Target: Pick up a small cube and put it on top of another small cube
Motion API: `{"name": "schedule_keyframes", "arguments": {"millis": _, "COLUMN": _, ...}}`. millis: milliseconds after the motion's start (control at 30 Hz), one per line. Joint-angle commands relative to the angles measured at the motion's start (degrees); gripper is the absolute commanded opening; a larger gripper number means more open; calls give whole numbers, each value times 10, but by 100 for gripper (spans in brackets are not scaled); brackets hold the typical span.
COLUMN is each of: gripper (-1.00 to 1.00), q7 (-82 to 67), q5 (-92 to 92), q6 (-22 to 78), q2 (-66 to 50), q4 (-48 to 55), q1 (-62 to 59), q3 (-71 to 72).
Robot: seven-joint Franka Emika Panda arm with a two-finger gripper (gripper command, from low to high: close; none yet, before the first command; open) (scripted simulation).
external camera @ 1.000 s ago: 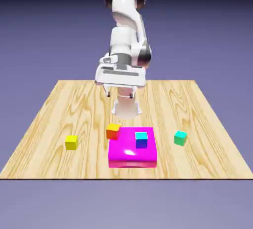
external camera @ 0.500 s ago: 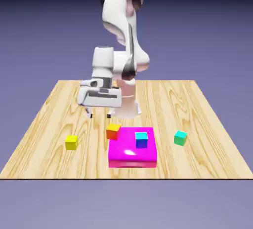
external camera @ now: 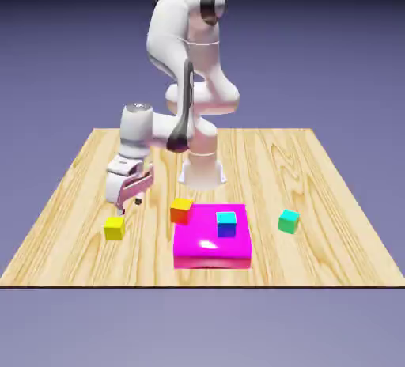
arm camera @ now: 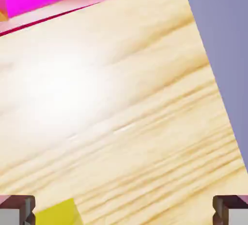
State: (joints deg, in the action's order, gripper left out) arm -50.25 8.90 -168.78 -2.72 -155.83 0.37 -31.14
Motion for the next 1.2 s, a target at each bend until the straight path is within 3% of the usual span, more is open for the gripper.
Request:
{"name": "schedule_keyframes", "arguments": {"millis": 0, "gripper": 0, "q7": -25, "q5": 2, "q6": 1, "q2": -10, "q4": 1, "q1": 3, "q3": -8}}
{"name": "schedule_keyframes", "arguments": {"millis": 267, "gripper": 0, "q7": -181, "q5": 17, "q6": 10, "q2": -69, "q4": 10, "q1": 3, "q3": -61}}
{"name": "schedule_keyframes", "arguments": {"millis": 533, "gripper": 0, "q7": -258, "q5": -93, "q6": -98, "q2": -211, "q4": 46, "q1": -140, "q3": 99}}
{"name": "schedule_keyframes", "arguments": {"millis": 567, "gripper": -100, "q7": -258, "q5": -93, "q6": -98, "q2": -211, "q4": 46, "q1": -141, "q3": 99}}
{"name": "schedule_keyframes", "arguments": {"millis": 867, "gripper": -100, "q7": -181, "q5": 17, "q6": 10, "q2": -69, "q4": 10, "q1": 3, "q3": -61}}
{"name": "schedule_keyframes", "arguments": {"millis": 1167, "gripper": -100, "q7": 18, "q5": -4, "q6": 83, "q2": -44, "q4": 37, "q1": 6, "q3": 9}}
